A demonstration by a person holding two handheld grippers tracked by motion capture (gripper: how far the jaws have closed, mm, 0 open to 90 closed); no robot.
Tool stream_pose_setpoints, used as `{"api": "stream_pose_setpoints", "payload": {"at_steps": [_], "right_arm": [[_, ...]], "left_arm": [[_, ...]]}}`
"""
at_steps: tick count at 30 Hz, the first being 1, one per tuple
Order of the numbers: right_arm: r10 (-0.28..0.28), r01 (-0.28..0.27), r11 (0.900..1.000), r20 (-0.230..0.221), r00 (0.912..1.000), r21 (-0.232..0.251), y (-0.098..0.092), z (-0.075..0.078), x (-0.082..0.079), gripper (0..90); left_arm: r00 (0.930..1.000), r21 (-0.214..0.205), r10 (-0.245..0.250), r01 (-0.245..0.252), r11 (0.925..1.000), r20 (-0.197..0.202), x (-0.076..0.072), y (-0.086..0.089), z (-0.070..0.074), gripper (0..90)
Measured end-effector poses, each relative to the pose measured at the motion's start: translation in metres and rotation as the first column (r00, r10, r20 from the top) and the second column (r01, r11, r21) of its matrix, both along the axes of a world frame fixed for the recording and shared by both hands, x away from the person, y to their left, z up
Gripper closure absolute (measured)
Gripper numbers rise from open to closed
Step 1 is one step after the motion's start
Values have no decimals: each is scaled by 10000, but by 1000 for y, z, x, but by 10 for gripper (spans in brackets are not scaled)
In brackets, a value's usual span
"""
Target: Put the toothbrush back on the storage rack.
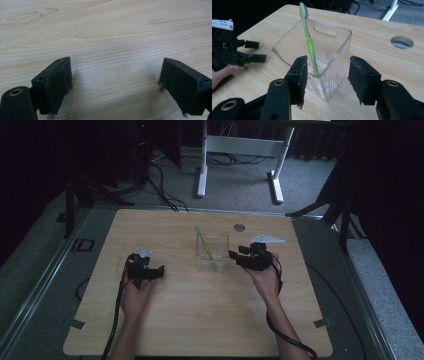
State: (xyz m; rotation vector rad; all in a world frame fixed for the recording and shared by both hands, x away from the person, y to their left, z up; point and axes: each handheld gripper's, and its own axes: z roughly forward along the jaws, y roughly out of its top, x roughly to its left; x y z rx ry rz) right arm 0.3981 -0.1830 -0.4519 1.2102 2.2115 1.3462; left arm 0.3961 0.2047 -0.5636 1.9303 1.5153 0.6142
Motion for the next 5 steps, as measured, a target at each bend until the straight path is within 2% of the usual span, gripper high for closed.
{"api": "stream_pose_setpoints", "payload": {"at_steps": [5], "right_arm": [[-147,146,9999,-148,9998,-85,-10,-10,-6,484]], "left_arm": [[10000,10,-13,13,10000,-9,0,0,0,114]]}}
